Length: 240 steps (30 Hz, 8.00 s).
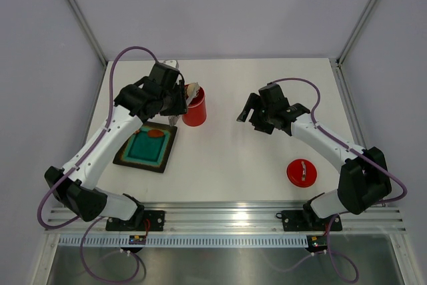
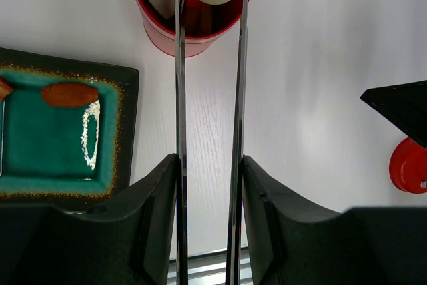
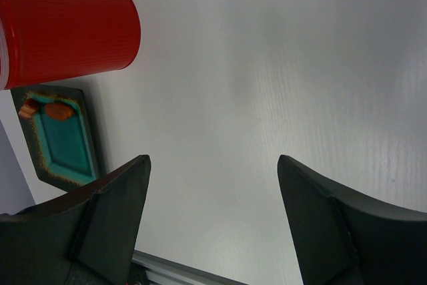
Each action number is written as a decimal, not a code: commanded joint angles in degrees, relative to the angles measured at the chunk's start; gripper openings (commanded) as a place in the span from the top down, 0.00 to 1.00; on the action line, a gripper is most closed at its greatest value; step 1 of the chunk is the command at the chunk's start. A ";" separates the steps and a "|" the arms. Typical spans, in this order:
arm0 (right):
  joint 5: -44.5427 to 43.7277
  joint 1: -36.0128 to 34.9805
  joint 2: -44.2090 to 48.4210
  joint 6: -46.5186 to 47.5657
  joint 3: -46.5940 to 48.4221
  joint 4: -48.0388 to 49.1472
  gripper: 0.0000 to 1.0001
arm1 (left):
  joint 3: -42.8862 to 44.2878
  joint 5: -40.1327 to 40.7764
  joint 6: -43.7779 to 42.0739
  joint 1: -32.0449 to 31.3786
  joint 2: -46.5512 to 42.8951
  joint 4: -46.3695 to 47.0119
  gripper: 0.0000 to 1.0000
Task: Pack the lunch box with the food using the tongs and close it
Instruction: Place the fake food in the packing box, then pick up the fake food from the plate, then place the fake food in the packing box.
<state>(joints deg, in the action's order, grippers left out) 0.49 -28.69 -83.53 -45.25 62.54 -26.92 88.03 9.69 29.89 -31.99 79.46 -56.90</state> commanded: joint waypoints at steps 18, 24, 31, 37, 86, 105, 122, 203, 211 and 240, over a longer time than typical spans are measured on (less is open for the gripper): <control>-0.84 0.21 -0.06 -0.36 1.53 0.02 0.15 | 0.92 3.40 -1.06 -0.18 -0.62 1.09 0.53; -0.93 0.21 -0.06 -0.36 1.53 -0.06 0.15 | 0.74 3.31 -0.97 -0.27 -0.36 1.18 0.52; -0.93 0.21 -0.32 -0.36 1.35 0.11 0.15 | 0.83 3.66 -1.24 -0.18 -0.36 0.92 0.51; -0.76 0.12 -0.58 -0.54 1.44 0.29 0.15 | 1.27 4.28 -1.41 -0.27 -0.53 0.39 0.50; 1.53 0.21 -0.67 0.52 1.18 2.31 0.15 | -23.07 12.72 -1.67 16.87 -19.17 -12.45 0.65; 1.53 0.21 -0.59 0.43 1.27 2.31 0.15 | -28.00 12.10 -0.18 16.96 -13.90 -4.53 0.55; 1.18 0.21 -0.59 0.25 0.56 2.66 0.15 | -27.30 15.53 0.08 16.96 -8.89 -2.77 0.54; -0.14 0.21 1.61 -0.36 0.83 0.55 0.15 | -5.94 -2.66 -5.63 2.19 -6.16 5.49 0.61; -0.23 0.21 0.91 -0.45 1.00 0.90 0.15 | -5.94 -2.40 -5.90 2.19 -6.16 5.31 0.63; 1.18 0.12 -0.06 -0.80 0.12 2.92 0.15 | -22.98 6.66 -1.59 9.57 -22.42 -7.18 0.85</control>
<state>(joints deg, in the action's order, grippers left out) 1.15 -28.69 -83.55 -45.71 62.57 -25.96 66.83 16.38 26.83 -23.07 56.77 -65.60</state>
